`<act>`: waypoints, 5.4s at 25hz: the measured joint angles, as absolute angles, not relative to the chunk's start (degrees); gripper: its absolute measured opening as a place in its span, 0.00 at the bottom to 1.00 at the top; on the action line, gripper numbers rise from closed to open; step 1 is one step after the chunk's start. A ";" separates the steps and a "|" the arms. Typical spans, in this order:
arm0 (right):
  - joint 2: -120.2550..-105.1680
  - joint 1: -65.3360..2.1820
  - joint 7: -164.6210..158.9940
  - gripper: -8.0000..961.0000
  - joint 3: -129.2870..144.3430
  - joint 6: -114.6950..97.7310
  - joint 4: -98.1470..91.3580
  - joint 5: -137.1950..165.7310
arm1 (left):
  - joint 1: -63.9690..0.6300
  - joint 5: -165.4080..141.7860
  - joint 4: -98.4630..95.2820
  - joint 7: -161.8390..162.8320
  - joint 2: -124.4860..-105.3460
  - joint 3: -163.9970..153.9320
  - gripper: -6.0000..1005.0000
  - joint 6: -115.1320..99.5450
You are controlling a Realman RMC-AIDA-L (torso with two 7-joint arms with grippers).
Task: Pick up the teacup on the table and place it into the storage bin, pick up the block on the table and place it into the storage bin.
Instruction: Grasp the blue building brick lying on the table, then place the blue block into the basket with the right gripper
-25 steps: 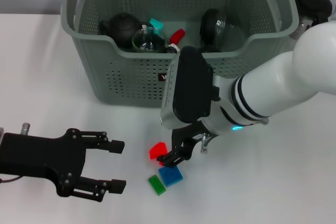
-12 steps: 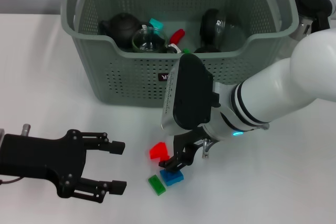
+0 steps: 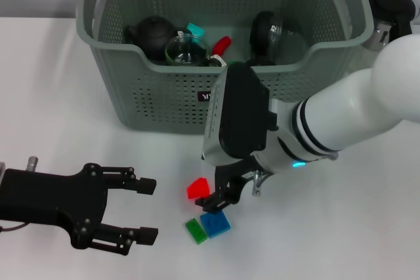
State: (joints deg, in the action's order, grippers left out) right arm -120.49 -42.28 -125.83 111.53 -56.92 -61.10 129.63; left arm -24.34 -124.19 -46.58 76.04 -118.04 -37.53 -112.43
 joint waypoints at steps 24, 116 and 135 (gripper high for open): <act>-120.54 -44.91 -125.68 0.92 99.28 -88.71 -69.47 136.59 | -24.57 -124.09 -46.52 76.20 -118.49 -36.54 0.81 -112.28; -121.64 -52.71 -127.46 0.58 119.17 -68.69 -56.51 130.34 | -24.31 -124.01 -45.26 75.76 -118.65 -34.71 0.81 -112.15; -121.06 -52.44 -129.28 0.45 118.38 -68.87 -56.57 130.35 | -24.08 -124.01 -45.06 75.76 -118.65 -34.72 0.81 -112.33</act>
State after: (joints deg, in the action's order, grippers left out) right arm -121.06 -52.44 -129.28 118.38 -68.87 -56.57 130.35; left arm -24.08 -124.01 -45.06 75.76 -118.65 -34.72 -112.33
